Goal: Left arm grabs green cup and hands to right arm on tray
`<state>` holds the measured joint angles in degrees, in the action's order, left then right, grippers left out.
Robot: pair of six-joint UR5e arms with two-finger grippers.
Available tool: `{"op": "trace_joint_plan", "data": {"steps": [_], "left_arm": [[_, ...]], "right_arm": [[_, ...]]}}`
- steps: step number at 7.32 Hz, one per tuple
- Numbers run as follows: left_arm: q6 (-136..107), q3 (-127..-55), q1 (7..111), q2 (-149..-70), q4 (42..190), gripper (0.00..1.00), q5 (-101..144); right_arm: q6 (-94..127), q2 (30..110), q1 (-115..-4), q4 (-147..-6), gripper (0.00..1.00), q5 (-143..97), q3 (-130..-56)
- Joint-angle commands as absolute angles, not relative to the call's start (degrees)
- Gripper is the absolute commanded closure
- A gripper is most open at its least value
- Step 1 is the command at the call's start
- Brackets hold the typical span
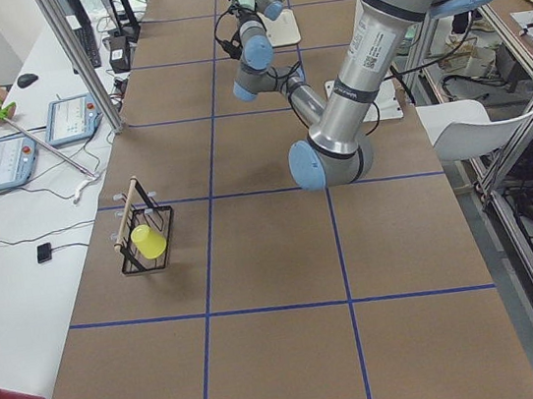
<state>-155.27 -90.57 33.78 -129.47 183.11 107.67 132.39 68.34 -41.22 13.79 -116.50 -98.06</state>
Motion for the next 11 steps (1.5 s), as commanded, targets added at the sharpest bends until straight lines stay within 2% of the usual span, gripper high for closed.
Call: {"op": "trace_joint_plan", "data": {"steps": [1,3,5,7,9,11], "left_arm": [[-155.13,-90.96,33.57,-129.29,182.9,0.01,107.49],[-154.6,-91.05,34.36,-129.03,182.81,0.0,107.93],[-154.6,-95.86,37.51,-123.08,182.29,0.0,109.58],[-154.51,-95.89,44.44,-121.64,179.76,0.0,117.11],[-144.39,-95.98,52.52,-121.64,169.95,0.0,127.39],[-133.81,-96.33,60.52,-119.99,161.65,0.0,137.33]], "right_arm": [[132.45,69.08,-41.31,15.47,1.0,-116.46,-97.82],[132.71,69.61,-41.31,16.6,1.0,-116.37,-97.82],[133.24,70.48,-41.4,17.22,1.0,-116.28,-97.82],[135.71,72.67,-41.57,17.06,1.0,-116.28,-98.17],[127.42,76.97,-42.88,14.95,1.0,-119.24,-94.33],[111.7,82.15,-44.02,4.8,1.0,-124.26,-94.3]]}}
